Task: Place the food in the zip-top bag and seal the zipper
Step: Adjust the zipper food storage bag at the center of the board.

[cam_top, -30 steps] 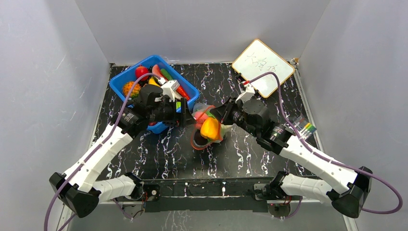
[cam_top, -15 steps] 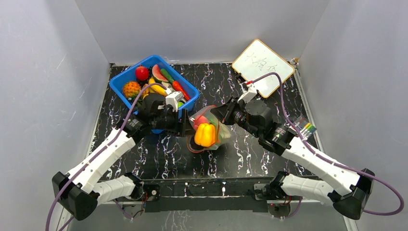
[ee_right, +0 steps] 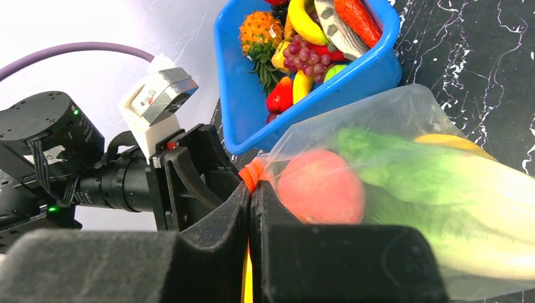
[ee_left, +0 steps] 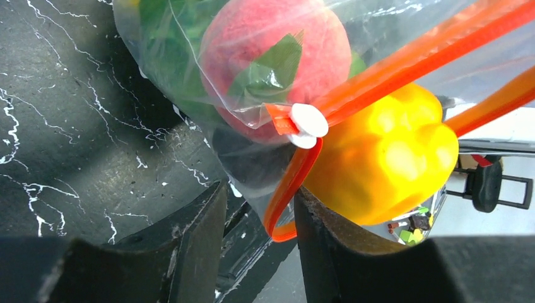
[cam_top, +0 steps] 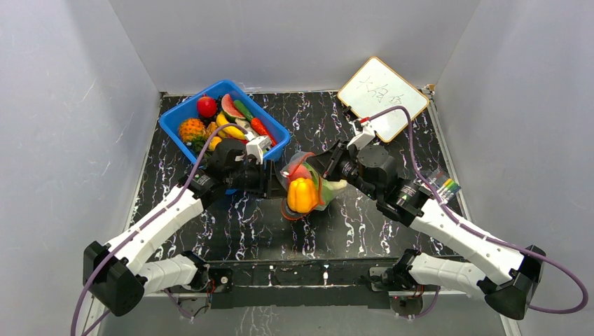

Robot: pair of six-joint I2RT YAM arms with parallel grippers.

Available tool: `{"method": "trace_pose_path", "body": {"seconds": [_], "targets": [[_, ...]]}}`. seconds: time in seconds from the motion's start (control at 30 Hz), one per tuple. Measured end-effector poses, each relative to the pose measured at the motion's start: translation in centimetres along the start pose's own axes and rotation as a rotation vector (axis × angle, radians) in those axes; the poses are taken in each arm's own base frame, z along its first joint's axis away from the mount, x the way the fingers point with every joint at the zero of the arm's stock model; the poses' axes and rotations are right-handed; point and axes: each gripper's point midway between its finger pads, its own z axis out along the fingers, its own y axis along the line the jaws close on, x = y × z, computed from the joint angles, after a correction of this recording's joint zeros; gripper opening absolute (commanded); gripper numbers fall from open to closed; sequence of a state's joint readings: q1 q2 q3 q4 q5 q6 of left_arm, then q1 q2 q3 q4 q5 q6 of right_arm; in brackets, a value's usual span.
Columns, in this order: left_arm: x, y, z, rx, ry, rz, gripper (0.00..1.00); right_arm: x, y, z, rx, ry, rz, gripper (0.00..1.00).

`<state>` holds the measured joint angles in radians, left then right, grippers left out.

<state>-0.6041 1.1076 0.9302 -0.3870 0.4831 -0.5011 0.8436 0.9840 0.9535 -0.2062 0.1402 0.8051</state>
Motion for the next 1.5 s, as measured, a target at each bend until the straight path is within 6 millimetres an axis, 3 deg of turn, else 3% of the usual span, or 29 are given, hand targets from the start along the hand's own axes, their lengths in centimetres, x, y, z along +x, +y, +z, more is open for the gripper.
{"method": "trace_pose_path", "body": {"seconds": [0.1, 0.27, 0.37, 0.4, 0.63, 0.87, 0.97, 1.23, 1.37, 1.5], "targets": [[-0.2, -0.1, 0.4, 0.01, -0.002, -0.009, 0.46, 0.0, 0.0, 0.0, 0.002, -0.002, 0.008, 0.0], [-0.7, -0.6, 0.5, 0.036, -0.023, -0.007, 0.31, -0.2, 0.0, -0.2, 0.003, -0.012, 0.014, 0.0], [-0.5, -0.5, 0.7, 0.043, -0.019, -0.018, 0.03, -0.3, 0.0, -0.2, 0.004, -0.012, 0.017, 0.0], [-0.5, -0.5, 0.8, 0.046, -0.019, -0.02, 0.0, -0.3, 0.0, -0.2, 0.004, -0.012, 0.018, 0.0], [-0.9, -1.0, 0.4, 0.046, -0.02, -0.046, 0.0, 0.4, -1.0, -0.1, 0.027, 0.0, 0.003, 0.0], [-5.8, -4.4, -1.6, 0.079, -0.155, -0.083, 0.0, 2.1, -3.6, 1.6, 0.159, 0.099, -0.135, 0.0], [-6.8, -4.3, -1.9, 0.05, -0.196, -0.105, 0.0, 1.1, -3.8, 1.6, 0.207, 0.093, -0.176, 0.0], [-9.3, -3.9, -2.0, -0.024, -0.255, -0.122, 0.0, -2.0, -5.2, -0.8, 0.345, 0.006, -0.213, 0.0], [-9.2, -3.3, -1.1, -0.037, -0.237, -0.133, 0.0, -3.9, -4.3, -1.6, 0.367, -0.021, -0.216, 0.0], [-9.1, -3.1, 0.2, -0.024, -0.2, -0.151, 0.0, -5.8, -2.1, -1.6, 0.322, -0.057, -0.198, 0.0]]}}
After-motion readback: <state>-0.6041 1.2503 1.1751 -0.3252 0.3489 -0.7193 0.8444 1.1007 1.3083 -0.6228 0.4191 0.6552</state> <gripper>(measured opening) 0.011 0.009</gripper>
